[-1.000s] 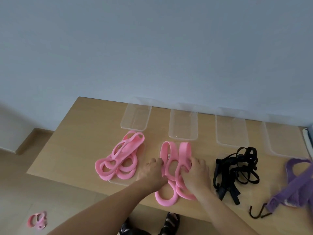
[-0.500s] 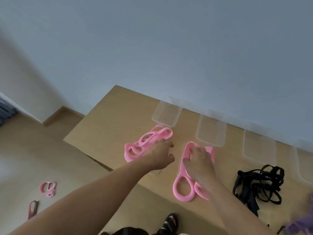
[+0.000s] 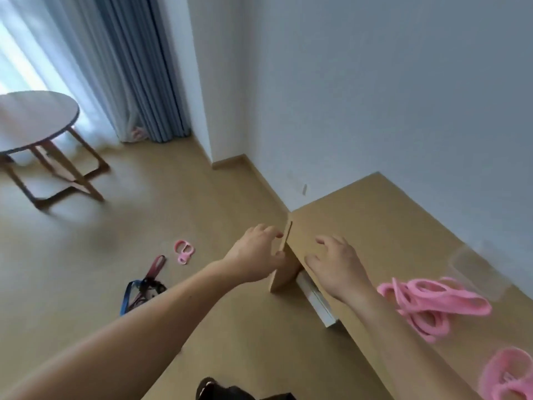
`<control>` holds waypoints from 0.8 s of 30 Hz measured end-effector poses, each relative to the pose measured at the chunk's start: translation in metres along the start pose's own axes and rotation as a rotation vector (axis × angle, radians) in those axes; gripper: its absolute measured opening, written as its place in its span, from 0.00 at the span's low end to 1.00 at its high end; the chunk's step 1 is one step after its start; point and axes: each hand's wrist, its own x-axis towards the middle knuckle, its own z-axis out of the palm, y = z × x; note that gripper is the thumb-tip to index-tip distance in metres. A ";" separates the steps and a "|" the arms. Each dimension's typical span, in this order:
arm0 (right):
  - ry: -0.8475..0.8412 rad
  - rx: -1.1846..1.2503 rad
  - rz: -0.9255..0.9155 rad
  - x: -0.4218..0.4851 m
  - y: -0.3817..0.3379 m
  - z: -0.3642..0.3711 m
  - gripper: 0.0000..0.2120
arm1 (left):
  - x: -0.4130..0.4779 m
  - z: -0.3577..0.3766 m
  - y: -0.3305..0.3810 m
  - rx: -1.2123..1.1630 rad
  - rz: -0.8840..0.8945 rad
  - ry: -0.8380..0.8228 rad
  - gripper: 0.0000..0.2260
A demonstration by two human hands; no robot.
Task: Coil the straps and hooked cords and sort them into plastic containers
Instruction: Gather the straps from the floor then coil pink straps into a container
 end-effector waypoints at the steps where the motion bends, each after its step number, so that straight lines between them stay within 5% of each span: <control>1: -0.036 -0.007 -0.033 0.006 -0.024 0.017 0.25 | -0.010 -0.014 -0.029 -0.012 -0.064 0.023 0.23; 12: -0.377 -0.100 -0.437 0.050 -0.201 0.148 0.26 | -0.115 -0.086 -0.256 -0.308 -0.598 0.261 0.23; 24: -0.652 -0.273 -0.434 0.225 -0.285 0.293 0.25 | -0.031 -0.104 -0.396 -0.535 -0.926 0.264 0.21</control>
